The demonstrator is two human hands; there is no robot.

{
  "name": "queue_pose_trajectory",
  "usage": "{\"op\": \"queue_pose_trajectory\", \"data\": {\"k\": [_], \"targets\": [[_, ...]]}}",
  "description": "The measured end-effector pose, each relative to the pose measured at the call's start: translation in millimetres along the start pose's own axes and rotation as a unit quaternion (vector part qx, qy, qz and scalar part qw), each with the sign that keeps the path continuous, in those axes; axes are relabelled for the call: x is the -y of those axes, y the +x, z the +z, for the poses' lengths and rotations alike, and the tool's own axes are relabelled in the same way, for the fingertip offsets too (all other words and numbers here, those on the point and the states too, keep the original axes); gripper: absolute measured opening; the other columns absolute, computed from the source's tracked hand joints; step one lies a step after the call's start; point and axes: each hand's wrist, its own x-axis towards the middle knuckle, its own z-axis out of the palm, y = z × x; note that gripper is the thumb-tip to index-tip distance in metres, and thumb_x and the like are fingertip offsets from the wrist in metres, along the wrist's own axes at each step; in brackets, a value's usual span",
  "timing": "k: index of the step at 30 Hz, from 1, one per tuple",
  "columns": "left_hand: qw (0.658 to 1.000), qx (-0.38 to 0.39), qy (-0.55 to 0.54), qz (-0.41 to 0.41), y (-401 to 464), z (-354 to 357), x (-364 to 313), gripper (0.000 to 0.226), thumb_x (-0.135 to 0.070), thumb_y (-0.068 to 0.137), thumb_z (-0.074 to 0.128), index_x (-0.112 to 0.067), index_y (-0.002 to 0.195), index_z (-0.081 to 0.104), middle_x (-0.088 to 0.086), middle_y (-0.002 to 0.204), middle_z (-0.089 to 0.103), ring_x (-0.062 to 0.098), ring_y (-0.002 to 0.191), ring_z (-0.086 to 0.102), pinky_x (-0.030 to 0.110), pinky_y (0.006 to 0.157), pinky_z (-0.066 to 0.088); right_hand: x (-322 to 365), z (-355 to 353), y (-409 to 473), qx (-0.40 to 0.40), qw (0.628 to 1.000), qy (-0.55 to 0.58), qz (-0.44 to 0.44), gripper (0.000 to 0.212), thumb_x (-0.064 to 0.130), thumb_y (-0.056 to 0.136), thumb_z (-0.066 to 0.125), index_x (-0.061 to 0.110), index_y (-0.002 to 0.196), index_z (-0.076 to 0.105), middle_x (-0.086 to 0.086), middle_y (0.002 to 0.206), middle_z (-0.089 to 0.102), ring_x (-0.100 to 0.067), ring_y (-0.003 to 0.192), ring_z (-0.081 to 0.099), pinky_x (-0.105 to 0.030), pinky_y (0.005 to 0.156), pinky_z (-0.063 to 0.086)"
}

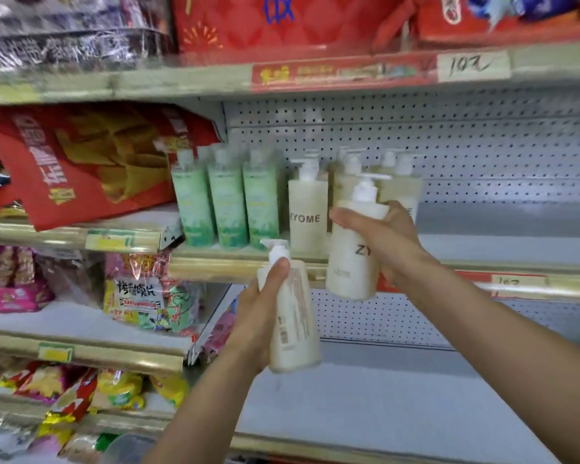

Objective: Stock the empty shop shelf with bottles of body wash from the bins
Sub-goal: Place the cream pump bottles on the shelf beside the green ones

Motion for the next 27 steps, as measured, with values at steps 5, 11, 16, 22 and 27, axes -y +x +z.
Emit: {"op": "queue_pose_trajectory", "data": {"k": [5, 11, 16, 22, 27], "targets": [[1.0, 0.002, -0.015, 0.006, 0, 1, -18, 0.046, -0.057, 0.085, 0.061, -0.021, 0.112, 0.066, 0.008, 0.101, 0.074, 0.026, 0.089, 0.072, 0.036, 0.065, 0.057, 17, 11, 42, -0.109, 0.993, -0.017, -0.036, 0.078, 0.042, 0.063, 0.086, 0.023, 0.118, 0.034, 0.004, 0.107, 0.055, -0.017, 0.094, 0.059, -0.036, 0.08, 0.047], [1.0, -0.007, -0.024, 0.0, -2, -7, -27, 0.048, -0.057, 0.085, 0.06, -0.019, 0.113, 0.063, 0.01, 0.101, 0.072, 0.028, 0.089, 0.071, 0.039, 0.066, 0.056, -3, 26, 65, -0.116, 0.986, -0.079, -0.087, 0.094, 0.037, 0.076, 0.078, 0.017, 0.142, 0.015, -0.004, 0.139, 0.04, -0.02, 0.127, 0.04, -0.033, 0.103, 0.033], [1.0, -0.008, -0.028, 0.002, 1, -17, -30, 0.05, -0.057, 0.086, 0.059, -0.017, 0.115, 0.063, 0.012, 0.101, 0.071, 0.029, 0.087, 0.07, 0.038, 0.063, 0.056, -19, 23, 74, -0.084, 0.983, -0.142, -0.077, 0.089, 0.037, 0.074, 0.078, 0.012, 0.136, 0.02, -0.009, 0.14, 0.04, -0.028, 0.13, 0.04, -0.043, 0.108, 0.037], [0.999, -0.012, -0.041, 0.002, 5, -20, -30, 0.05, -0.057, 0.086, 0.058, -0.017, 0.116, 0.062, 0.014, 0.103, 0.07, 0.031, 0.089, 0.069, 0.038, 0.063, 0.056, -40, 7, 66, -0.034, 0.981, -0.188, -0.024, 0.078, 0.008, 0.071, 0.08, 0.013, 0.129, 0.029, -0.004, 0.119, 0.051, -0.022, 0.113, 0.051, -0.031, 0.094, 0.044], [0.999, -0.01, -0.042, 0.01, 5, -9, -32, 0.05, -0.057, 0.086, 0.059, -0.018, 0.116, 0.062, 0.013, 0.104, 0.071, 0.031, 0.092, 0.07, 0.039, 0.067, 0.056, -52, 1, 60, -0.015, 0.976, -0.219, -0.005, 0.063, 0.011, 0.076, 0.077, 0.013, 0.123, 0.034, -0.001, 0.111, 0.052, -0.018, 0.104, 0.052, -0.026, 0.085, 0.041]]}}
